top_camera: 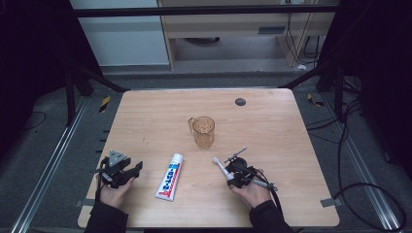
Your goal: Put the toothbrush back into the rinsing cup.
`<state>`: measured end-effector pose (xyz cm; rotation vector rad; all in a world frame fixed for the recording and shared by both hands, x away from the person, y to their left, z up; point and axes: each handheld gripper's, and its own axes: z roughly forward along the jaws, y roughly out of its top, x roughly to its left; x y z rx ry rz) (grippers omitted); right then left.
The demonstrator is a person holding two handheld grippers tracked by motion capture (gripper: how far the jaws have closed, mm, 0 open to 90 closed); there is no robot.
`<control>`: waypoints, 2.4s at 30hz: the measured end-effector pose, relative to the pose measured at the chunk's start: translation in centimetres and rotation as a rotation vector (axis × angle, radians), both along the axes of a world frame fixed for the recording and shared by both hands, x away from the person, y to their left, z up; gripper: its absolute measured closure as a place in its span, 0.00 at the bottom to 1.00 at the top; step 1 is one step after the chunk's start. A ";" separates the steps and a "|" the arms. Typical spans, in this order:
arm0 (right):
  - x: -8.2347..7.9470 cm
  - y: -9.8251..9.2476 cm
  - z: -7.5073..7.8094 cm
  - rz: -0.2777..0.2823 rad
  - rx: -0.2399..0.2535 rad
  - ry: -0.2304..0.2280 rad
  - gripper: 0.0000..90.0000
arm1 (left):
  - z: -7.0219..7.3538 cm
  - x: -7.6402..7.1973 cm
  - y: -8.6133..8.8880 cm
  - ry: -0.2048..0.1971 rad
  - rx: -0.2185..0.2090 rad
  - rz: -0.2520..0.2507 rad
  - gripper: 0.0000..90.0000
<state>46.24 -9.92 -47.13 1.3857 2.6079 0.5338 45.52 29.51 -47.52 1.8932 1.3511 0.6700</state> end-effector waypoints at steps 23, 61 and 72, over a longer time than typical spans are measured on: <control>-0.3 -1.3 2.2 0.009 0.120 -0.095 0.75 | 0.0 0.0 0.0 0.000 0.000 0.002 0.52; -0.6 -4.5 9.4 -0.126 0.430 -0.585 0.75 | 0.0 0.0 0.0 0.000 0.000 0.004 0.52; 0.6 -4.3 10.9 -0.152 0.510 -0.686 0.75 | 0.0 0.0 0.0 0.000 0.003 0.004 0.52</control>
